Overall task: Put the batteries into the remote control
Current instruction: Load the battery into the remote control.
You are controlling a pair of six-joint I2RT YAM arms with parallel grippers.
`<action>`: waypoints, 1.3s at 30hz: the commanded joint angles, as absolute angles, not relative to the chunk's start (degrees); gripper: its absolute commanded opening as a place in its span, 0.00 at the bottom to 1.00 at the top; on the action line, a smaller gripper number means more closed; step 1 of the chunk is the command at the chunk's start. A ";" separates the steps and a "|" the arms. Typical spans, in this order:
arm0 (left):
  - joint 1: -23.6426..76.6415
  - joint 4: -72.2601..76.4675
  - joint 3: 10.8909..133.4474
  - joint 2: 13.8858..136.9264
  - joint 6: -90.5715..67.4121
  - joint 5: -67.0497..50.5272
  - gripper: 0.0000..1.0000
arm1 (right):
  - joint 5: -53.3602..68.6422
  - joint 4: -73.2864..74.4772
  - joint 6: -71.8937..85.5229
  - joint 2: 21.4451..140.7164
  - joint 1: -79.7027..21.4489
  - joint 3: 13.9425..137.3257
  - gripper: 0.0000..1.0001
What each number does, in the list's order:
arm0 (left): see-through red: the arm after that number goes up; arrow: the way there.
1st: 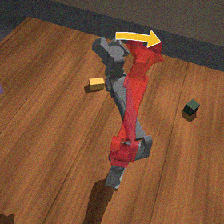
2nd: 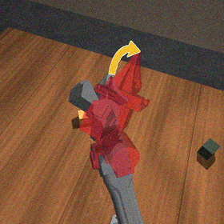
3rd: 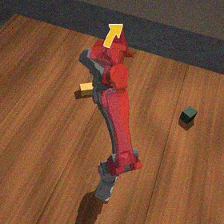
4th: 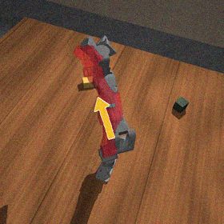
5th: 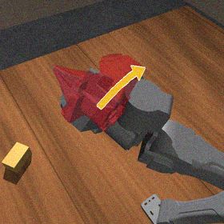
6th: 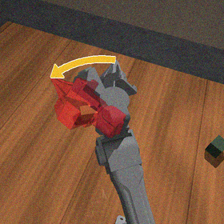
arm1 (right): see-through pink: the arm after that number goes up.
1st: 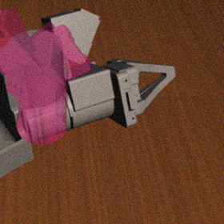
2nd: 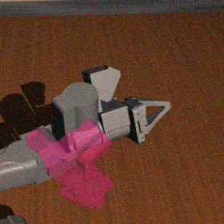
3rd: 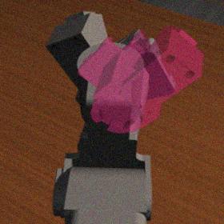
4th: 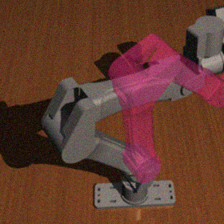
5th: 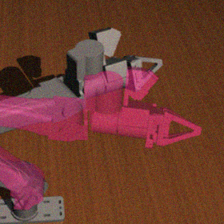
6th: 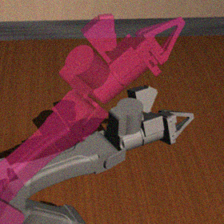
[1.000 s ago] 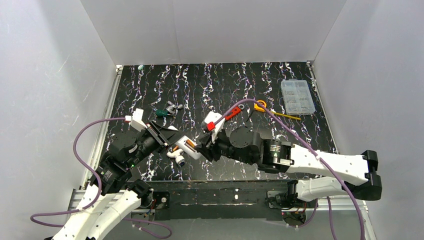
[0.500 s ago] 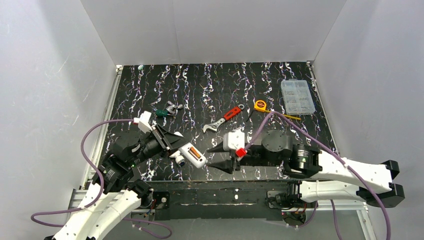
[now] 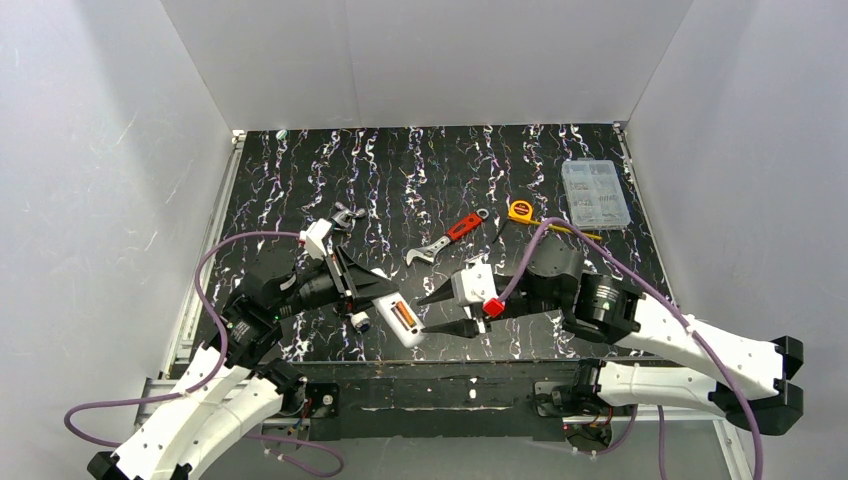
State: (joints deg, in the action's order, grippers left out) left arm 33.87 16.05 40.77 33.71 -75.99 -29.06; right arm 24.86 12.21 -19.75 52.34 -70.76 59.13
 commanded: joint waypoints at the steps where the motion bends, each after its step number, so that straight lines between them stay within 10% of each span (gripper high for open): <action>1: 33.91 21.79 41.38 33.46 -77.58 -34.09 0.00 | 32.60 4.58 -21.94 54.49 -68.02 61.44 0.50; 39: 33.93 21.02 42.02 32.97 -75.96 -34.89 0.00 | 50.61 -5.87 -14.78 63.76 -59.84 64.40 0.48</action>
State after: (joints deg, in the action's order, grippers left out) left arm 33.87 18.74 40.77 34.11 -76.51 -32.64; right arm 48.34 -2.42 -15.18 63.51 -60.62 61.41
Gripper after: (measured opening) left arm 0.252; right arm 0.489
